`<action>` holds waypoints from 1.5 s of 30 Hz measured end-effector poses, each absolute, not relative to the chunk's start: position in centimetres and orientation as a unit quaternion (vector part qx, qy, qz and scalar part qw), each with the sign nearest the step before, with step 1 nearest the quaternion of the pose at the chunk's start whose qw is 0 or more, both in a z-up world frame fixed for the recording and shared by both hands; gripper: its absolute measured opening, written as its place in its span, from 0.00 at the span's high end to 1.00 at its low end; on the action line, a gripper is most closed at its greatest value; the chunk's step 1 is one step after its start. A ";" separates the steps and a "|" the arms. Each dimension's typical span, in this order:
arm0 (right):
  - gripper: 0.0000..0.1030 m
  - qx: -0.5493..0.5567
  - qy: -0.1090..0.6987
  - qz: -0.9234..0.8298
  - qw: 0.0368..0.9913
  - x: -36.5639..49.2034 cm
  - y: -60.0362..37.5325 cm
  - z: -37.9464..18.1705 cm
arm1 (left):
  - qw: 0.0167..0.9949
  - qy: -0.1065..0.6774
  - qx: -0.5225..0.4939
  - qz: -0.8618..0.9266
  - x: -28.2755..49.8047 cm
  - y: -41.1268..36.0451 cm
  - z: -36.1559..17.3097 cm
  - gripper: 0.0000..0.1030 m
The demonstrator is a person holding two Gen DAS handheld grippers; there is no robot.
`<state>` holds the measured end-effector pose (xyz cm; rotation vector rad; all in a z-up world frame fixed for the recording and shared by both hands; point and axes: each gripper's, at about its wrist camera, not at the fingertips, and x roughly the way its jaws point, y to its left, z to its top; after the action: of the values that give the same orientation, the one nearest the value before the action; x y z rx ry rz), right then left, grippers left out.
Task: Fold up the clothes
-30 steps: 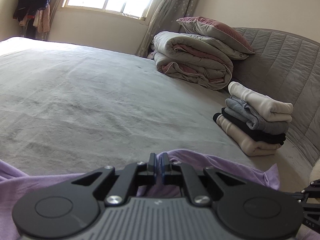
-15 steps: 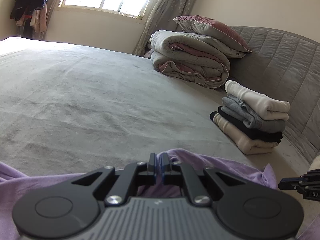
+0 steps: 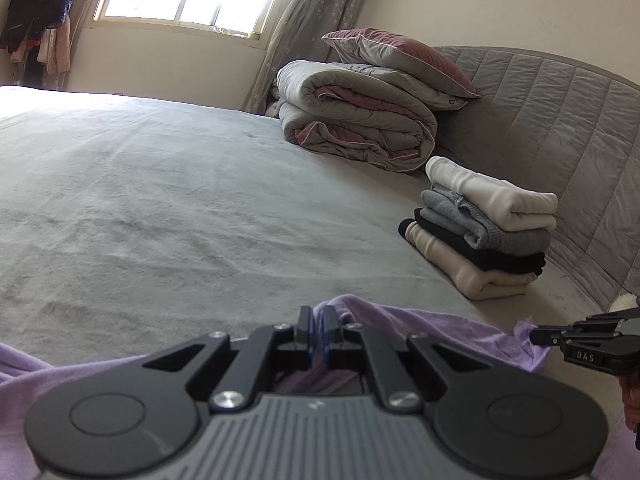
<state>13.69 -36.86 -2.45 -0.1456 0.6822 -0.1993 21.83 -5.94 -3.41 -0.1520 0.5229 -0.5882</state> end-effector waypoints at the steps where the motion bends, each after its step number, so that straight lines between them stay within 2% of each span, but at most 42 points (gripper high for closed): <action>1: 0.99 -0.069 0.330 -0.106 0.935 13.6 -37.5 -2.1 | 0.920 0.252 -0.072 -0.293 21.7 -5.8 -3.2 0.96; 6: 0.99 -0.054 0.310 -0.136 0.939 15.7 -39.7 -0.4 | 0.921 0.243 -0.090 -0.292 21.6 -4.8 -2.7 0.96; 16: 0.99 -0.025 0.187 -0.152 0.970 16.8 -39.8 6.0 | 0.899 0.237 -0.134 -0.344 21.8 -3.4 -2.5 0.96; 20: 0.99 -0.018 0.190 -0.168 0.967 15.3 -41.1 4.4 | 0.885 0.237 -0.139 -0.375 21.6 -3.2 -2.5 0.96; 31: 0.99 0.015 0.325 -0.202 0.924 9.7 -44.2 -5.5 | 0.837 0.278 -0.024 -0.471 19.9 -6.3 -4.0 0.96; 36: 0.99 0.097 0.295 -0.209 0.928 8.4 -45.4 -6.2 | 0.822 0.297 0.033 -0.485 18.9 -7.9 -4.2 0.95; 37: 0.99 0.126 0.286 -0.212 0.926 8.2 -45.7 -6.1 | 0.822 0.300 0.042 -0.483 18.7 -8.2 -4.0 0.91; 39: 0.97 0.184 0.269 -0.218 0.920 7.8 -46.3 -6.1 | 0.830 0.308 0.039 -0.464 18.6 -9.0 -3.6 0.68; 40: 0.95 0.211 0.261 -0.220 0.916 7.6 -46.6 -6.1 | 0.834 0.313 0.036 -0.452 18.7 -9.5 -3.3 0.42; 41: 0.91 0.232 0.253 -0.218 0.914 7.4 -46.8 -6.1 | 0.839 0.318 0.035 -0.441 18.8 -10.0 -2.9 0.33; 42: 0.87 0.253 0.245 -0.216 0.911 7.1 -47.0 -6.1 | 0.839 0.321 0.037 -0.437 18.8 -10.5 -2.6 0.33; 45: 0.81 0.300 0.222 -0.203 0.905 6.5 -47.6 -6.5 | 0.836 0.327 0.058 -0.438 19.0 -13.3 -0.9 0.33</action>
<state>6.47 -47.57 -6.45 0.6193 0.4587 -0.4192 19.04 -13.29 -0.88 0.1223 0.6920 -0.9272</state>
